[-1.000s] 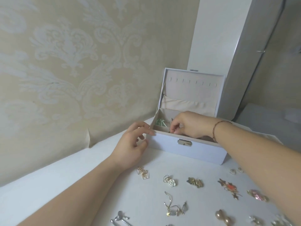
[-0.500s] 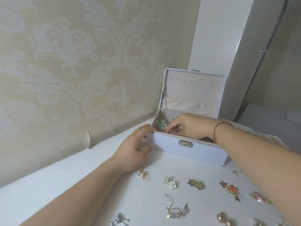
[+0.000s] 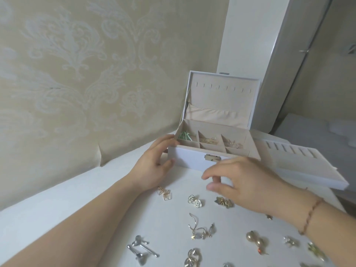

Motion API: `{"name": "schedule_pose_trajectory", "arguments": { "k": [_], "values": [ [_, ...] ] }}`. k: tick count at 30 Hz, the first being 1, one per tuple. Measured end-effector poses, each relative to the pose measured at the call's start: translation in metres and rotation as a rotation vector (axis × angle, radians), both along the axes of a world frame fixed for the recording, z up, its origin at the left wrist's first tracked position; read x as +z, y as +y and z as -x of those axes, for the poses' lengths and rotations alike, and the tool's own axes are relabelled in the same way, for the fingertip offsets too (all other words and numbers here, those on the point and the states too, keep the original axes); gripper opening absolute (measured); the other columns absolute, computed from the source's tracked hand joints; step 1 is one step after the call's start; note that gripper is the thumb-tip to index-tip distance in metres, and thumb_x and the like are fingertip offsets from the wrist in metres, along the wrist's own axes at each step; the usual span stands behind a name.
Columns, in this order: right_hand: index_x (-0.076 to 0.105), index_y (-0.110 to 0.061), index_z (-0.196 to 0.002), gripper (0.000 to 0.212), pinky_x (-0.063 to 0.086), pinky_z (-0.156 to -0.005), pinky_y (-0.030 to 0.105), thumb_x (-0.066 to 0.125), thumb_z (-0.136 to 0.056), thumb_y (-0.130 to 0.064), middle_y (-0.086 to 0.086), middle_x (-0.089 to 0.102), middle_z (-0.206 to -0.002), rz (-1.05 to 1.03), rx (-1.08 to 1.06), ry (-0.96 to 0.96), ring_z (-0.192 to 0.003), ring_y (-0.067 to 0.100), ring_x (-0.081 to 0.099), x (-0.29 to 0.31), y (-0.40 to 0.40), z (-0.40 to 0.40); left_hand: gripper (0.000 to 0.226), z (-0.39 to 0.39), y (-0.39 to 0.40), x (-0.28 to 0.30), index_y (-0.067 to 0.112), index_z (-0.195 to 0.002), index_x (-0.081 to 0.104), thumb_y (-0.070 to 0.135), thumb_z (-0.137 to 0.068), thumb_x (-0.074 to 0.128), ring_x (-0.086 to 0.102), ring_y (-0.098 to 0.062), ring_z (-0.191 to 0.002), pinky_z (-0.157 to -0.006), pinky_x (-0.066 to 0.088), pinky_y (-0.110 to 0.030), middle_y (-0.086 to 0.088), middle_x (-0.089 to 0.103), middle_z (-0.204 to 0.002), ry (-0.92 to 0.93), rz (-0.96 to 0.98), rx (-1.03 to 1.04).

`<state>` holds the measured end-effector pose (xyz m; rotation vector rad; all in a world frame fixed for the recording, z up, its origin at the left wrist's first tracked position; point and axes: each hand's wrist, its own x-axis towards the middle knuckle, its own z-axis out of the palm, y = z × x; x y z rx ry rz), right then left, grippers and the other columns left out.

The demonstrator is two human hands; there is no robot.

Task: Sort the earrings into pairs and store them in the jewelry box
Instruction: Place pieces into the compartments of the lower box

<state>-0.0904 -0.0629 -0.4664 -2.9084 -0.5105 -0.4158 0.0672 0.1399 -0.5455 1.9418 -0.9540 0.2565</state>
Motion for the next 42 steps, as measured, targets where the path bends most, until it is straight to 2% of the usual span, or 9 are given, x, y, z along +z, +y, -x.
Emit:
{"name": "schedule_pose_trajectory", "arguments": {
  "k": [4,7,13,17,21,25,29,36,42],
  "values": [
    [0.064,-0.041,-0.109,0.020,0.041,-0.077,0.020,0.056,-0.092,-0.046,-0.023,0.062,-0.092,-0.029,0.009,0.085,-0.079,-0.007,0.047,-0.010,0.008,0.009,0.039,0.000,-0.001,0.000,0.026,-0.122,0.055,0.002,-0.091,0.054,0.050,-0.005,-0.116,-0.079,0.047,-0.019,0.024,0.039,-0.138,0.006,0.020,-0.011],
    [0.065,-0.041,-0.109,0.020,0.040,-0.078,0.019,0.057,-0.091,-0.045,-0.024,0.061,-0.093,-0.068,-0.020,0.111,-0.086,-0.006,0.048,-0.012,0.014,0.007,0.045,-0.005,-0.001,-0.003,0.027,-0.123,0.055,-0.003,-0.091,0.049,0.052,-0.012,-0.119,-0.090,0.050,-0.032,0.013,0.040,-0.142,0.057,0.030,-0.027],
    [0.064,-0.040,-0.111,0.021,0.044,-0.088,0.028,0.058,-0.091,-0.043,-0.024,0.063,-0.100,-0.098,-0.028,0.154,-0.091,-0.002,0.047,-0.016,0.038,-0.004,0.058,-0.002,0.000,0.001,0.040,-0.122,0.053,-0.008,-0.091,0.046,0.057,-0.015,-0.112,-0.089,0.041,-0.012,0.006,0.048,-0.139,0.144,0.034,-0.057],
    [0.068,-0.038,-0.096,0.014,0.046,-0.070,0.023,0.060,-0.089,-0.046,-0.014,0.069,-0.077,-0.154,-0.081,0.070,-0.067,-0.005,0.053,-0.006,0.028,0.017,0.054,0.003,0.000,0.006,0.030,-0.125,0.054,-0.010,-0.090,0.047,0.059,0.001,-0.096,-0.081,0.039,-0.006,0.007,0.054,-0.135,0.191,0.040,-0.064],
    [0.070,-0.036,-0.079,0.009,0.042,-0.053,0.028,0.064,-0.086,-0.038,-0.007,0.053,-0.048,-0.232,-0.219,0.011,-0.049,0.011,0.048,-0.006,-0.023,0.054,0.048,0.006,0.002,0.007,0.027,-0.128,0.054,-0.005,-0.093,0.049,0.060,0.005,-0.081,-0.074,0.040,-0.006,0.007,0.057,-0.131,0.233,0.040,-0.051],
    [0.066,-0.046,-0.084,0.006,0.046,-0.051,0.032,0.065,-0.081,-0.040,0.004,0.046,-0.046,-0.291,-0.372,-0.033,-0.040,0.013,0.038,-0.009,-0.070,0.099,0.046,0.006,0.004,0.007,0.047,-0.123,0.050,0.016,-0.090,0.053,0.066,-0.006,-0.094,-0.084,0.050,-0.029,0.019,0.062,-0.121,0.226,-0.031,-0.050],
    [0.067,-0.046,-0.082,0.010,0.041,-0.048,0.031,0.069,-0.080,-0.036,0.006,0.042,-0.046,-0.316,-0.458,-0.038,-0.042,0.023,0.041,-0.013,-0.095,0.138,0.043,0.008,0.005,0.007,0.046,-0.123,0.048,0.026,-0.085,0.052,0.066,-0.015,-0.103,-0.096,0.050,-0.048,0.017,0.061,-0.126,0.242,-0.054,-0.044],
    [0.068,-0.042,-0.080,0.007,0.024,-0.044,0.019,0.066,-0.084,-0.037,0.002,0.041,-0.046,-0.368,-0.508,0.006,-0.043,0.007,0.032,-0.031,-0.113,0.163,0.040,0.010,0.003,0.009,0.043,-0.120,0.048,0.026,-0.084,0.053,0.067,-0.019,-0.101,-0.091,0.050,-0.054,0.009,0.063,-0.121,0.230,-0.051,-0.030],
    [0.067,-0.040,-0.078,0.015,0.029,-0.045,0.016,0.069,-0.086,-0.026,-0.007,0.036,-0.044,-0.334,-0.565,0.030,-0.042,0.009,0.034,-0.040,-0.119,0.163,0.043,0.010,0.002,0.007,0.049,-0.113,0.049,0.013,-0.091,0.058,0.067,-0.020,-0.099,-0.086,0.054,-0.053,0.023,0.064,-0.111,0.232,-0.028,-0.012]
  ]
}}
